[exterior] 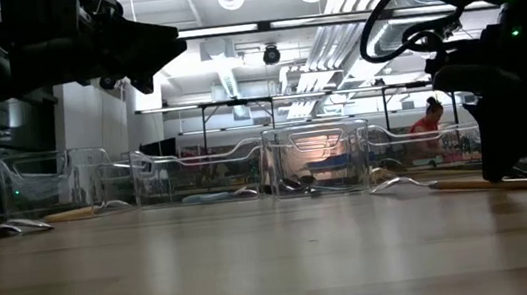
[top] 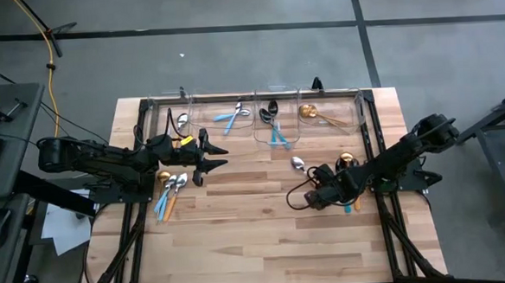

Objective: Sort silverware by color (type)
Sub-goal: Put the yellow spoon into the left transparent bin

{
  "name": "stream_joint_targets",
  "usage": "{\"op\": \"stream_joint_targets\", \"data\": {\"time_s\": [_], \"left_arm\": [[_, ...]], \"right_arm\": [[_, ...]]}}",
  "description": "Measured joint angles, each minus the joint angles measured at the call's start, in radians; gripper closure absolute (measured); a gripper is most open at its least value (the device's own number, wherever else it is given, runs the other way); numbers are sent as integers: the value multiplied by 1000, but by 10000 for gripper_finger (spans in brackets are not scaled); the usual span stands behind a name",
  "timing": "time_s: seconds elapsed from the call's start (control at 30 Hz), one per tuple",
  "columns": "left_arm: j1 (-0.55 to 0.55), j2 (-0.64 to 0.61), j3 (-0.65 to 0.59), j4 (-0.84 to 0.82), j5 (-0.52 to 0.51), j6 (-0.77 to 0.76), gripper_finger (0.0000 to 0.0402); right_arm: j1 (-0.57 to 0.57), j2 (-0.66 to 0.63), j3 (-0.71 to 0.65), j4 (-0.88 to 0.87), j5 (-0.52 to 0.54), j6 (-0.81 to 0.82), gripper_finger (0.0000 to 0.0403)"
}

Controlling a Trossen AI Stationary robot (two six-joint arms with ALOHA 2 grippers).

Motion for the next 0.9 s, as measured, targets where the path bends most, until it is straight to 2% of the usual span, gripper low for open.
{"op": "stream_joint_targets", "data": {"time_s": [0.13,0.4,0.5,0.73,0.9], "left_arm": [[0,0,0,0,0,0,268],[0,0,0,0,0,0,268],[0,0,0,0,0,0,268],[0,0,0,0,0,0,268],[0,0,0,0,0,0,268]], "right_arm": [[0,1,-1,3,2,0,389],[0,2,-1,13,4,-8,286],[0,3,-2,7,27,-25,264],[-1,9,67,-62,38,-148,261],[-13,7,118,-102,145,-226,264]]}}
